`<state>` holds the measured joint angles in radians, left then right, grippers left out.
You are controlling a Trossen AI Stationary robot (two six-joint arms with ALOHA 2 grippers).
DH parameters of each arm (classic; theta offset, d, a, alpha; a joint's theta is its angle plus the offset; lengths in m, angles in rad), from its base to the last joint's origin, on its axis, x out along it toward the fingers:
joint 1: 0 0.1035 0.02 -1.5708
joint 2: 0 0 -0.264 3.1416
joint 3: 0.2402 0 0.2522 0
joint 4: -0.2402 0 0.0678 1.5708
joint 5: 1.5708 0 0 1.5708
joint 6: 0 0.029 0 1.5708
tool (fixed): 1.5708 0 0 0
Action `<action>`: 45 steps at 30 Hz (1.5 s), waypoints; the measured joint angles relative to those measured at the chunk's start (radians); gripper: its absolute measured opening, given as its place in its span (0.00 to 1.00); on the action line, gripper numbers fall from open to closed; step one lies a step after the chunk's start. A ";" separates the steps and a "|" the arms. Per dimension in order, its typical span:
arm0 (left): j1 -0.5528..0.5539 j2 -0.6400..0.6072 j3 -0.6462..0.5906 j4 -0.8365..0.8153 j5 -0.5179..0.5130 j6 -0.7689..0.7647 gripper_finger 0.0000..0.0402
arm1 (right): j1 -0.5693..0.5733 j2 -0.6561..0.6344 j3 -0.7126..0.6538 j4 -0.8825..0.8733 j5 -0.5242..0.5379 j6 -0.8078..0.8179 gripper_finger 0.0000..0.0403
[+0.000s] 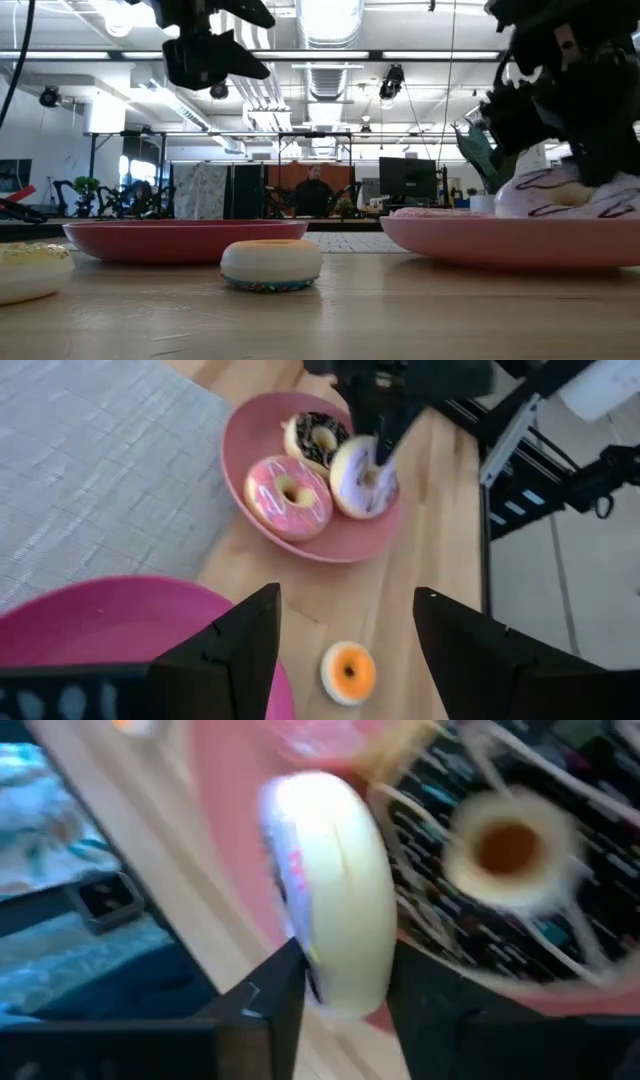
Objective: Pick & Place donuts
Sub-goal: Put the purple big donut on the light pink plate, then put the orange small donut on the dark pink plate
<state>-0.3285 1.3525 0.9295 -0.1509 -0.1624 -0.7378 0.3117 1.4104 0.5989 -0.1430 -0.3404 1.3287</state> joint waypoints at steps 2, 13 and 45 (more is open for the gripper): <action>-0.007 0.000 0.000 0.001 0.003 -0.005 0.50 | 0.000 -0.011 0.000 -0.053 -0.009 -0.006 0.37; -0.020 0.000 -0.001 0.001 -0.035 0.006 0.50 | 0.002 -0.177 -0.001 -0.234 0.109 -0.031 0.47; 0.379 -0.235 -0.072 -0.691 -0.014 -0.131 0.50 | -0.033 -0.148 0.200 -0.351 0.341 -0.270 0.47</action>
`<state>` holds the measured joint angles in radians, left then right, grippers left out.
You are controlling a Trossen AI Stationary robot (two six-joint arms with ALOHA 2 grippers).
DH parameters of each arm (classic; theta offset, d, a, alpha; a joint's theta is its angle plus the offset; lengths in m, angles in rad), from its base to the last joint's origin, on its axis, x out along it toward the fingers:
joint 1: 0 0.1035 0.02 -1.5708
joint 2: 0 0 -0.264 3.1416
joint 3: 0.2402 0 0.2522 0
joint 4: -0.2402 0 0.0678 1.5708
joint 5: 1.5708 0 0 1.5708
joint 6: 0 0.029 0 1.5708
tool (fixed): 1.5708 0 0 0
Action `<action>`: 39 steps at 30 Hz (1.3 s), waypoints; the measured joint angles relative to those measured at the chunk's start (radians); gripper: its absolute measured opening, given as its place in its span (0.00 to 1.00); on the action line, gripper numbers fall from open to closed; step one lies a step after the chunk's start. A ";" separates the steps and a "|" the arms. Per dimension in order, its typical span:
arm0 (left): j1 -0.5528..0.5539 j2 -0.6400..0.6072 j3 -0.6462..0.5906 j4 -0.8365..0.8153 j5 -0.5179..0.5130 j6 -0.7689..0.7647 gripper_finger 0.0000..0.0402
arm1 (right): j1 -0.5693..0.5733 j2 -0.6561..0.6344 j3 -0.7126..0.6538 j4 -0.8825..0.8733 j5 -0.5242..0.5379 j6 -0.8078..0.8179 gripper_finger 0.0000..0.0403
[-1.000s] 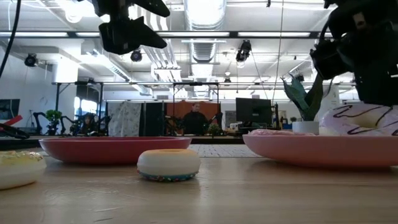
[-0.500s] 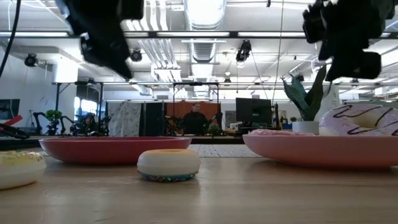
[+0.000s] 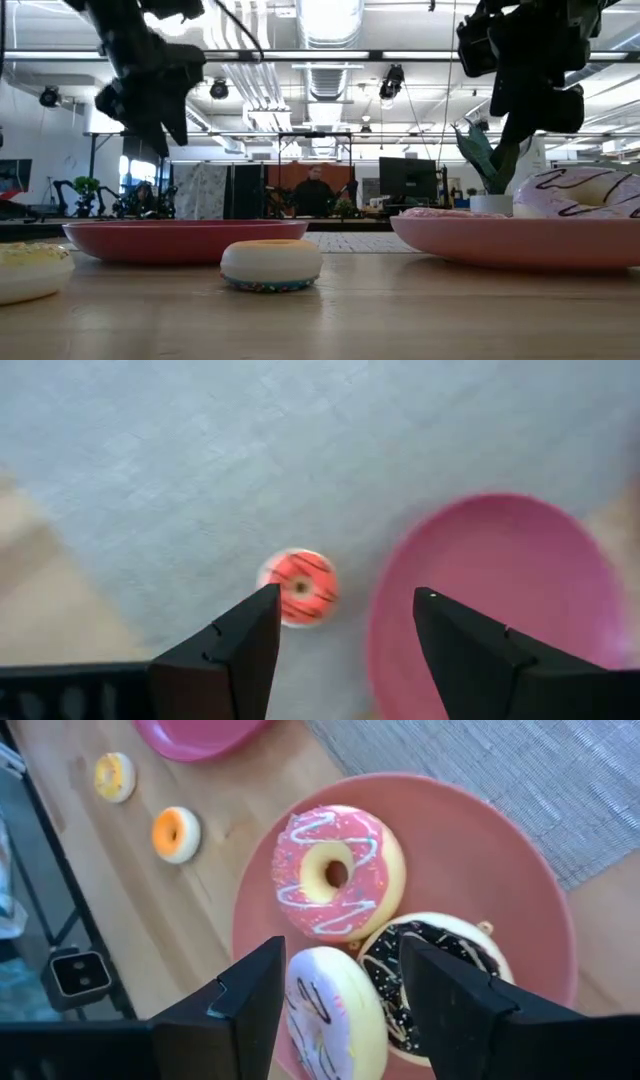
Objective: Pick & Place donuts
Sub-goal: Put the orange small donut on the dark pink plate
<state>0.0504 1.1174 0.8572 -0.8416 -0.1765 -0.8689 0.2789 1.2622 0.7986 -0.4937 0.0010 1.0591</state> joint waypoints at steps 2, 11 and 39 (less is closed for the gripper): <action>0.111 -0.028 -0.043 0.047 0.156 0.082 0.50 | -0.007 0.003 0.000 0.000 -0.008 -0.009 0.47; 0.254 -0.062 -0.224 0.204 0.307 0.222 0.50 | -0.009 -0.006 0.000 0.000 -0.001 -0.013 0.47; 0.265 0.192 -0.295 0.380 0.256 0.229 0.31 | -0.058 -0.010 0.000 0.000 -0.009 -0.024 0.47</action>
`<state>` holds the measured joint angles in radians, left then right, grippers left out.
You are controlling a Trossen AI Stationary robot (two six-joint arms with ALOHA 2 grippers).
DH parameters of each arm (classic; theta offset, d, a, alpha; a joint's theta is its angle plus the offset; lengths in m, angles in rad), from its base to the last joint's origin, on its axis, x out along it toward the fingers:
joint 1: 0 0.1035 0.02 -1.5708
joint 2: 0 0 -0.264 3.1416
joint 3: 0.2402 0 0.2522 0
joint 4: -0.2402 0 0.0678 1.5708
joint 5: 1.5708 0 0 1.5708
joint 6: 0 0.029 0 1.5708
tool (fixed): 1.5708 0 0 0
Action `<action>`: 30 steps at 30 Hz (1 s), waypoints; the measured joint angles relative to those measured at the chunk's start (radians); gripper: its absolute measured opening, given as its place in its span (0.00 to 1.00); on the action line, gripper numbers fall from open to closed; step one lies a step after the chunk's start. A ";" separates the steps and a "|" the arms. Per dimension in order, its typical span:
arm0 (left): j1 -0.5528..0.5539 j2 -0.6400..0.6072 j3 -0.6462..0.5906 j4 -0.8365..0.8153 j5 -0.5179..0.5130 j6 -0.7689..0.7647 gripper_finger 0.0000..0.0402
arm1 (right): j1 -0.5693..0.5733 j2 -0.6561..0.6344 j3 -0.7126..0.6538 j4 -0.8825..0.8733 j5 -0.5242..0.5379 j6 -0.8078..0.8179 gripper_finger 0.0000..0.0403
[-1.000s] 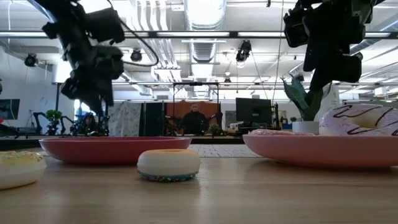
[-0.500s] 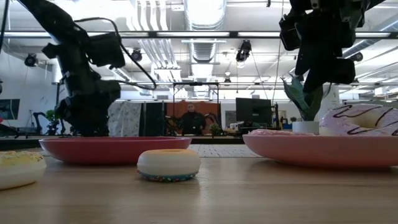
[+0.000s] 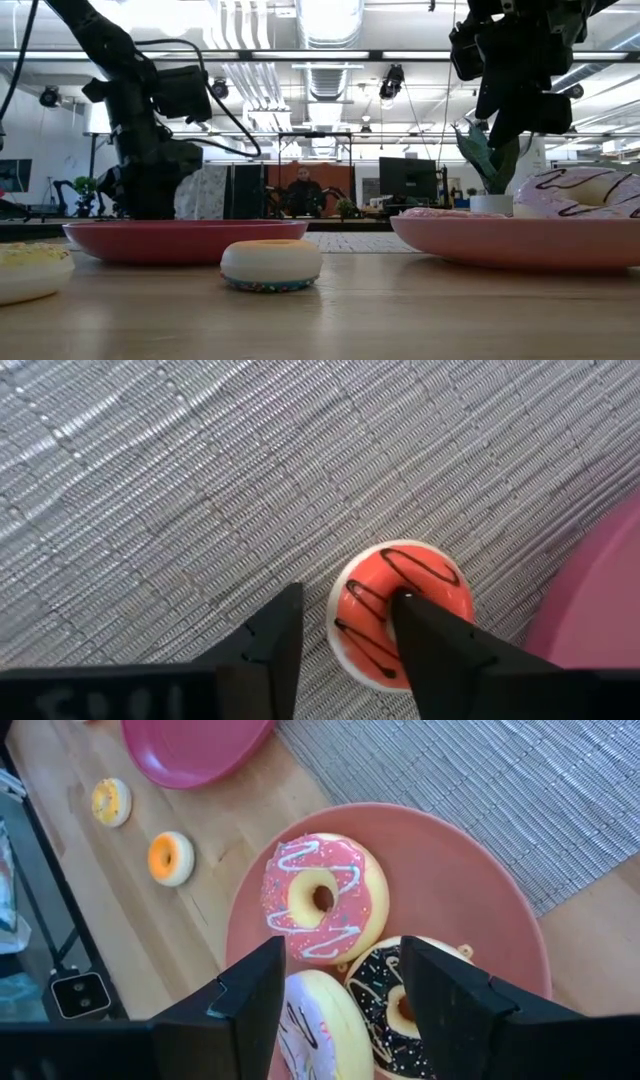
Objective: Pick & Place donuts
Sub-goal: Put the orange small donut on the dark pink plate
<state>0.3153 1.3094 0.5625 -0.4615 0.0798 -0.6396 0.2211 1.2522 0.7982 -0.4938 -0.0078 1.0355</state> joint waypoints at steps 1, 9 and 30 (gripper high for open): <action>0.000 0.000 0.000 0.000 0.002 0.001 0.28 | 0.000 0.000 0.000 0.000 0.000 0.000 0.47; -0.007 -0.022 0.025 -0.030 0.013 0.021 0.03 | 0.000 -0.009 0.000 0.000 0.001 -0.004 0.47; -0.392 0.176 0.348 -0.126 -0.185 0.062 0.00 | -0.023 -0.074 -0.001 -0.005 0.063 -0.033 0.47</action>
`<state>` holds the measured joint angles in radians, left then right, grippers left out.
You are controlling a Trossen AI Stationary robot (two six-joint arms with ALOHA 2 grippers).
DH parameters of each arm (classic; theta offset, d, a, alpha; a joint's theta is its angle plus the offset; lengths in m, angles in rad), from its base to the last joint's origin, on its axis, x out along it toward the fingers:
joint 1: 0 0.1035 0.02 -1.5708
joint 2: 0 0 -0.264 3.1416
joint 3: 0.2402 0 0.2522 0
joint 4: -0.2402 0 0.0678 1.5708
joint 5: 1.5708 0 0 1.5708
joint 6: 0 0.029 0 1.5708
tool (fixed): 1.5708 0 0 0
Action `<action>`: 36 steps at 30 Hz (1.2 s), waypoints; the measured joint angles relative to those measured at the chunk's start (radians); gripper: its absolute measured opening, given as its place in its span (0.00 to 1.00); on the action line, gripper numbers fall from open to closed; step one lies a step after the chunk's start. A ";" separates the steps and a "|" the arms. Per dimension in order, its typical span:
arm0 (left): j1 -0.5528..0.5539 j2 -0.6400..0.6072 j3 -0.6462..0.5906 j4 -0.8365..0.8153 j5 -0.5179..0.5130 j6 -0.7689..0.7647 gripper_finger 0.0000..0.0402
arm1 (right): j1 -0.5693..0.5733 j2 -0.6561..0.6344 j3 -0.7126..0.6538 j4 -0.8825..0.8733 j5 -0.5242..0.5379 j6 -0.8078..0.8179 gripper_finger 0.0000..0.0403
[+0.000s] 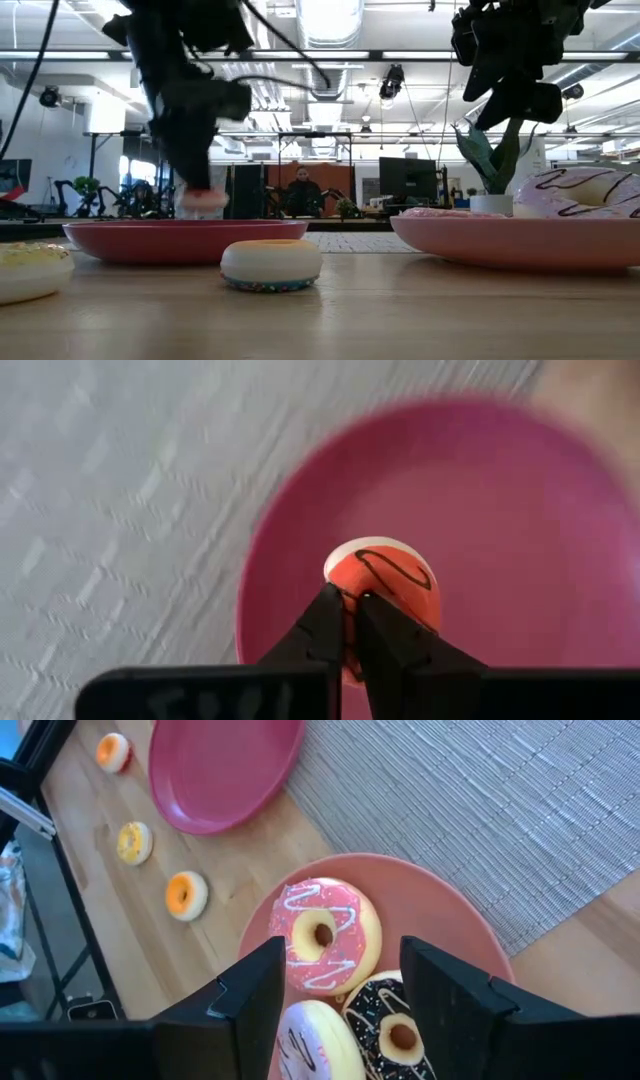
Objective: Pick & Place donuts
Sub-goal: Put the orange small donut on the dark pink plate, then put the red small donut on the dark pink plate
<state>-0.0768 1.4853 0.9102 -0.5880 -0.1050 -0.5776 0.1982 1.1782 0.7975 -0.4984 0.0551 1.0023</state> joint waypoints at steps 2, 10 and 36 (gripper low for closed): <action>-0.015 0.037 0.000 -0.020 -0.002 -0.004 0.00 | 0.000 0.000 0.000 0.000 0.000 0.000 0.47; -0.021 0.072 0.001 -0.031 -0.017 -0.085 0.09 | 0.000 0.001 -0.001 0.000 -0.002 0.011 0.47; -0.409 -0.211 -0.050 -0.212 0.094 -0.369 0.31 | 0.000 0.001 -0.001 0.000 -0.002 0.012 0.47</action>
<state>-0.4856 1.2747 0.8605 -0.7999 -0.0108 -0.9461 0.1978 1.1796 0.7963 -0.4979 0.0529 1.0141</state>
